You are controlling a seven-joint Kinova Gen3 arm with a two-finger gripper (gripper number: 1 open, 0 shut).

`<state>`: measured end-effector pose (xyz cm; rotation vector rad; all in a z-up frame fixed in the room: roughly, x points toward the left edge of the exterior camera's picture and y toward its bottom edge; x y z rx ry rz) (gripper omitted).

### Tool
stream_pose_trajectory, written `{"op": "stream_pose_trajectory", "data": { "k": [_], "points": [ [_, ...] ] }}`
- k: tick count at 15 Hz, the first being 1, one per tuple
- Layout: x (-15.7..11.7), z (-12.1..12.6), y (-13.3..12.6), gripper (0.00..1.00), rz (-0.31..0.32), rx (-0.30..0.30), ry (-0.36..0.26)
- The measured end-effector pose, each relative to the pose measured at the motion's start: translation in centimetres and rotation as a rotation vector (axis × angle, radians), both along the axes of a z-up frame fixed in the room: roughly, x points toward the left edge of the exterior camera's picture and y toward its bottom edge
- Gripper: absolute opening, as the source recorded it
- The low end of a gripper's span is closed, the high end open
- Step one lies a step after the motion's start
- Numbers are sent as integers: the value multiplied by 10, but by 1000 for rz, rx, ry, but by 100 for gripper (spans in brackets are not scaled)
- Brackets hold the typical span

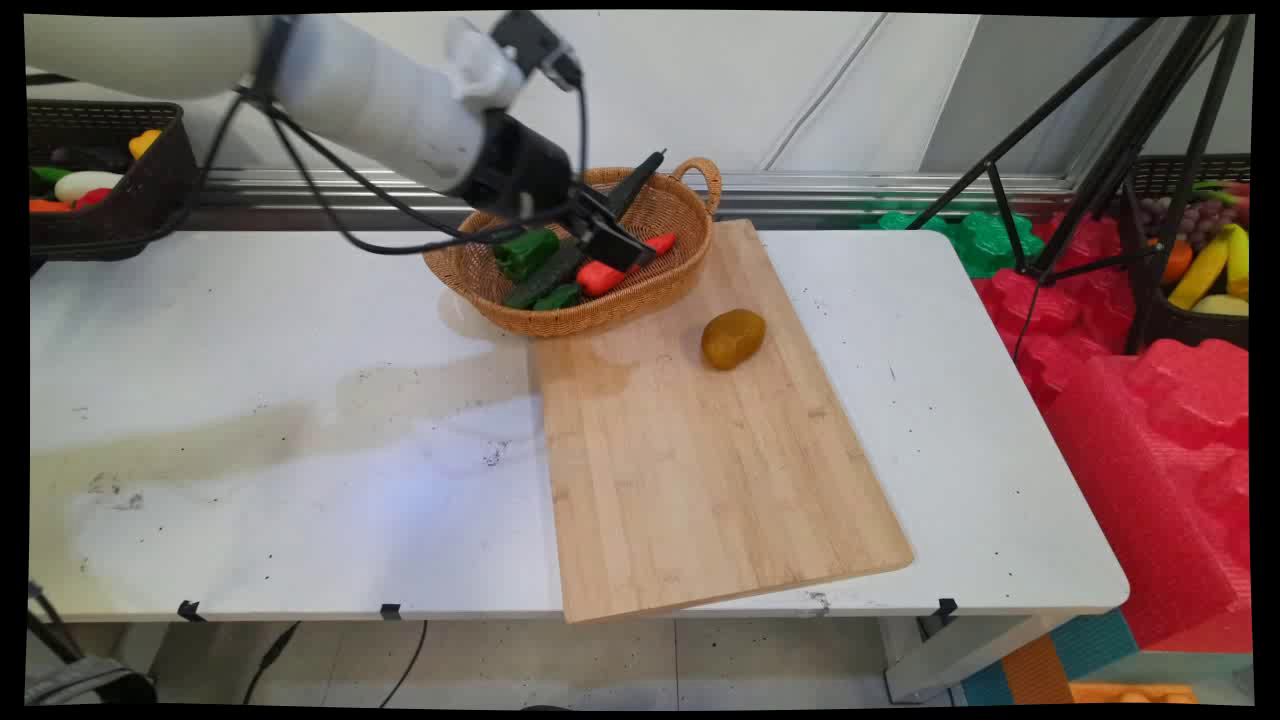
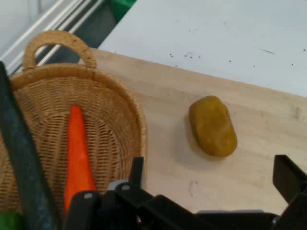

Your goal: Pick up the potato from the cutting board

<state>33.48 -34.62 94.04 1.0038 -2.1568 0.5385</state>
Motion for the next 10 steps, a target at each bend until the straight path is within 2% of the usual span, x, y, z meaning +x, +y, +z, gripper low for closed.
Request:
{"op": "stream_pose_trajectory", "data": {
  "k": [5, 10],
  "points": [
    [-44, -31, -35, 100, 11, 39, -19],
    [-75, -65, -63, 100, 7, 78, -44]
  ]
}}
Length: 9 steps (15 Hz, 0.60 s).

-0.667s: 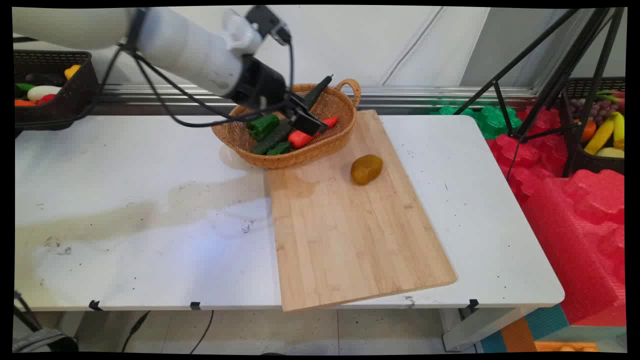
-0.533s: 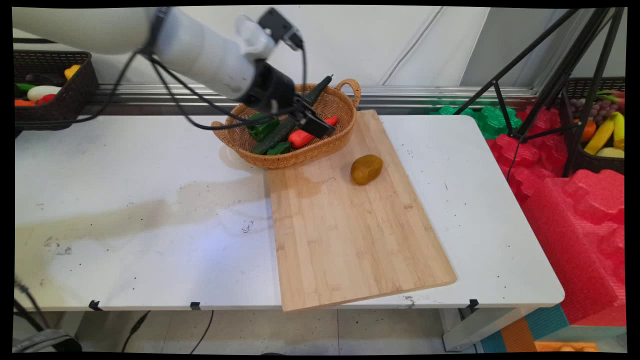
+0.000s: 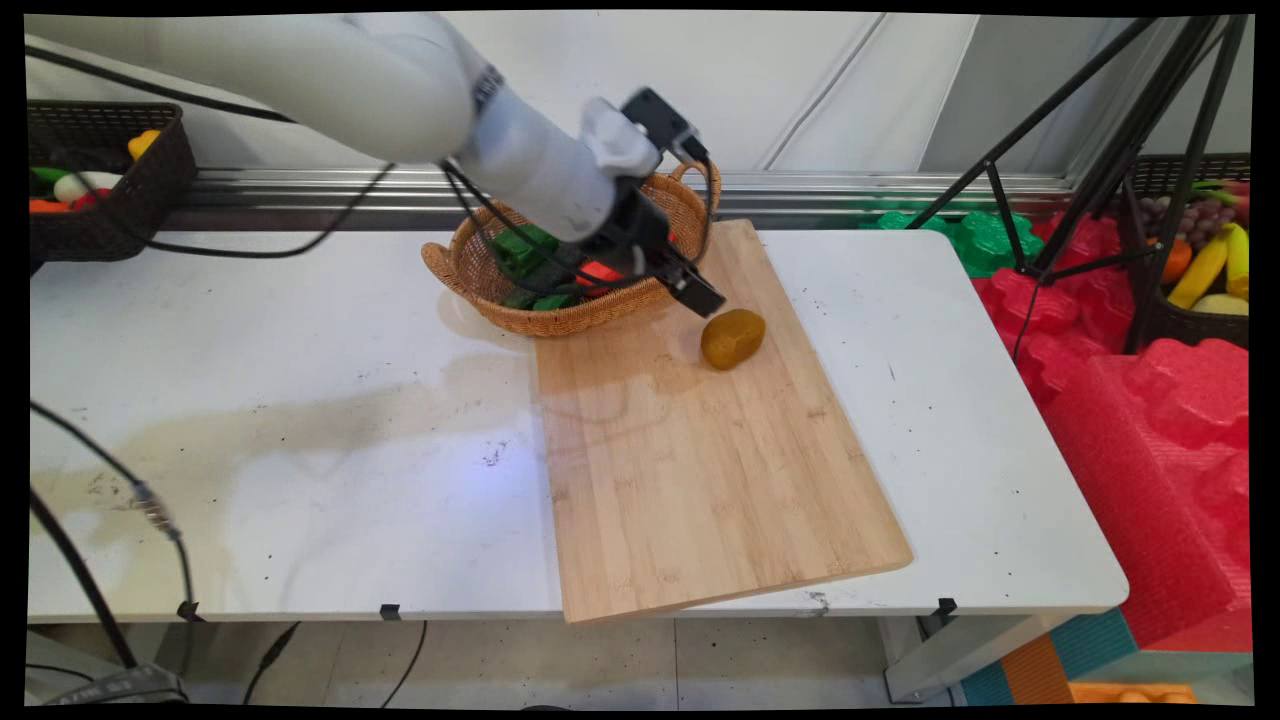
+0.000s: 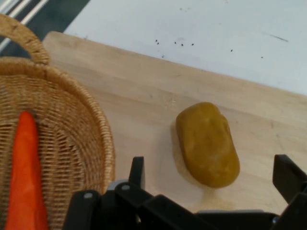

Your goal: Pick up the potato from the cutting board

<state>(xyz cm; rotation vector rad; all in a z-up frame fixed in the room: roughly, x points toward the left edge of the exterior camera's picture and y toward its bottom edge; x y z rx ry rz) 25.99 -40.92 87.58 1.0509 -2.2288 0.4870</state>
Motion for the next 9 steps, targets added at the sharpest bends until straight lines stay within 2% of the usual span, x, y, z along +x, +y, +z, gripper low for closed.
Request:
{"op": "stream_pose_trajectory", "data": {
  "k": [4, 9],
  "points": [
    [-28, -35, -26, 100, -2, 45, -17],
    [-50, -65, -42, 100, 10, 81, -26]
  ]
}}
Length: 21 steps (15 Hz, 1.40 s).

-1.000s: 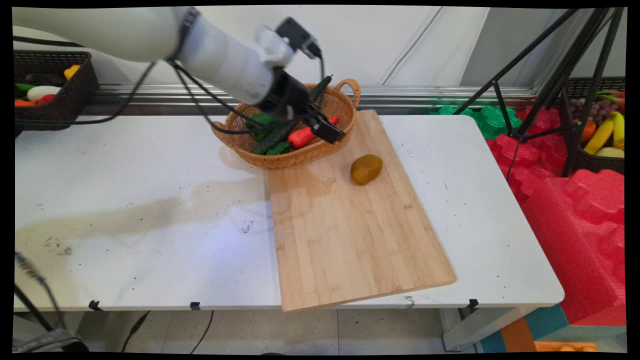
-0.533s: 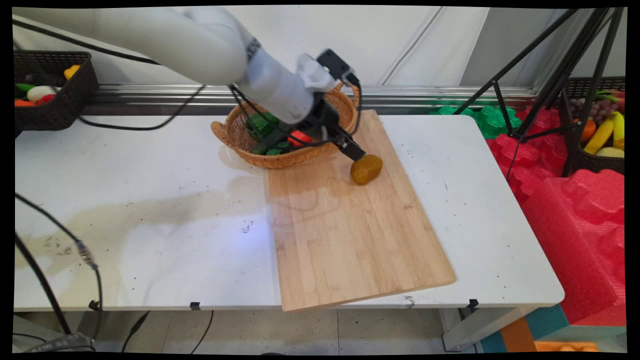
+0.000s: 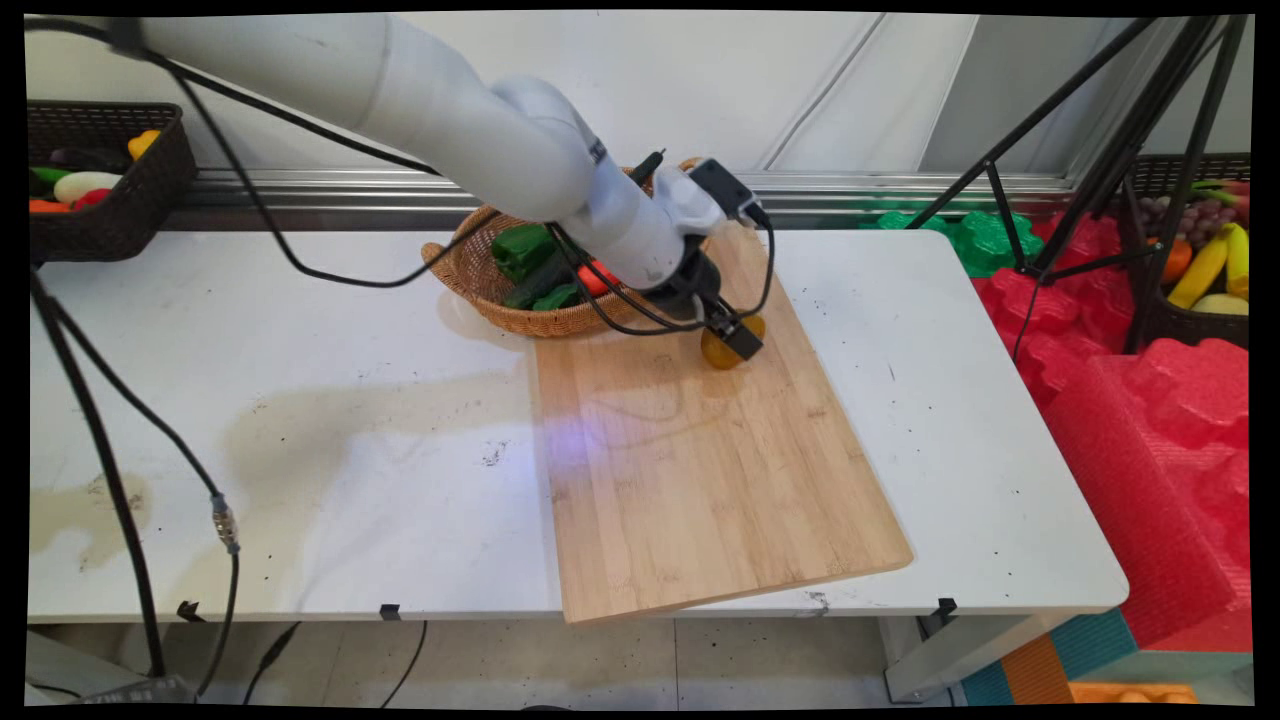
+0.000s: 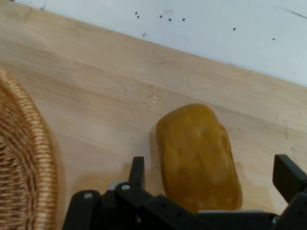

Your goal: Pick up the potato from the cutting board, then place the picked object in the vegetable basket

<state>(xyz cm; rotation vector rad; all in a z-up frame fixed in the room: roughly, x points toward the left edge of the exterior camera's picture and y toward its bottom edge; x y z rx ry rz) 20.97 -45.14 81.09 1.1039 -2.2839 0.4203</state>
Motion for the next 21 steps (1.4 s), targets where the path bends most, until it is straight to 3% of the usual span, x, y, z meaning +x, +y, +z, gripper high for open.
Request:
{"op": "stream_pose_trajectory", "data": {
  "k": [4, 5, 10, 13, 16, 21],
  "points": [
    [-13, -18, -8, 100, 17, 16, -6],
    [-16, -21, -9, 0, 20, 17, -7],
    [-22, -26, -11, 0, 22, 12, -11],
    [-24, -15, -4, 0, 1, -16, 6],
    [-13, 10, 12, 0, -13, -61, 35],
    [25, 74, 45, 0, 0, -165, 74]
  ]
}}
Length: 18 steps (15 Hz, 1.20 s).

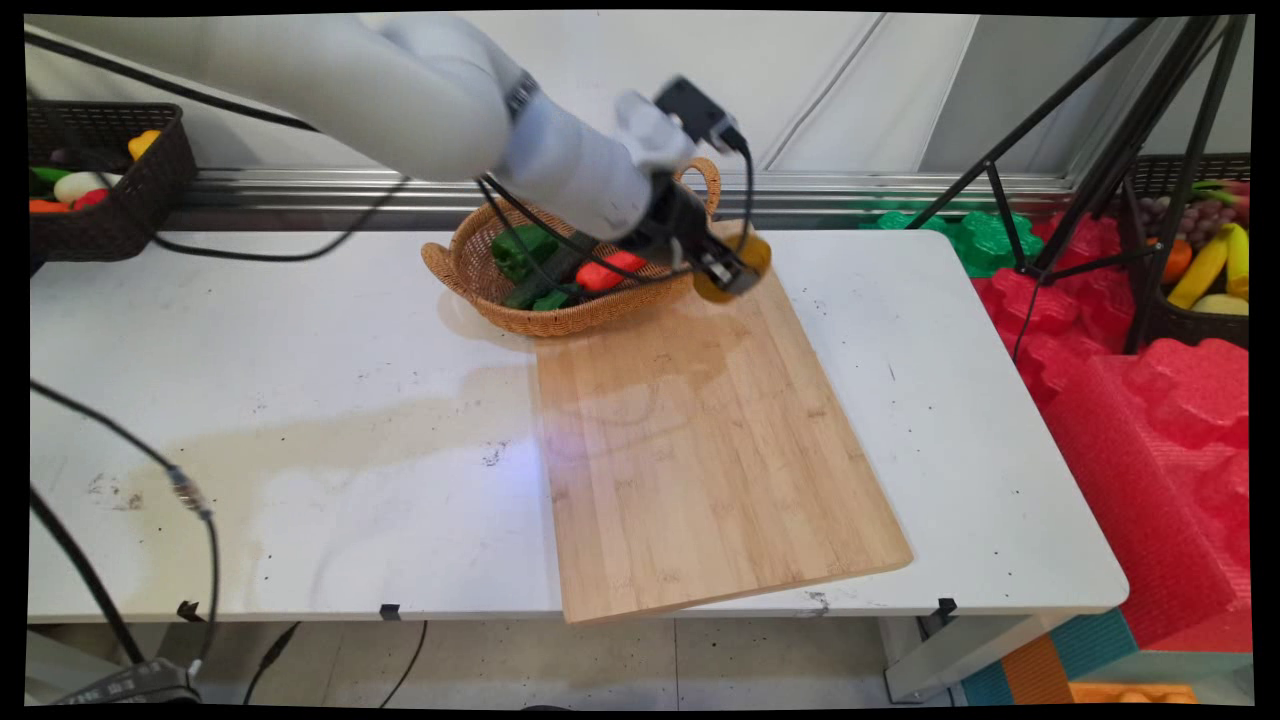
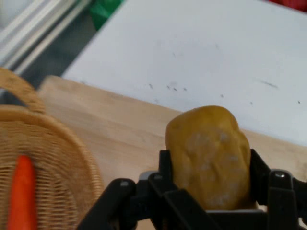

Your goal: Place the picked object in the vegetable basket

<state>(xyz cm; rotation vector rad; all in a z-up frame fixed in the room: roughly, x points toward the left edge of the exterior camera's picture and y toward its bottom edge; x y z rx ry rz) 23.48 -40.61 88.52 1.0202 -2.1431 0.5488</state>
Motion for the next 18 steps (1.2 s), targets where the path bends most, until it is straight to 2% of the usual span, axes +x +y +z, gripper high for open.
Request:
{"op": "stream_pose_trajectory", "data": {
  "k": [5, 11, 15, 18],
  "points": [
    [35, 37, 13, 0, 58, -59, 20],
    [63, 64, 2, 0, 112, -126, 17],
    [75, 68, -17, 0, 130, -145, -10],
    [81, 59, -37, 0, 121, -135, -52]
  ]
}}
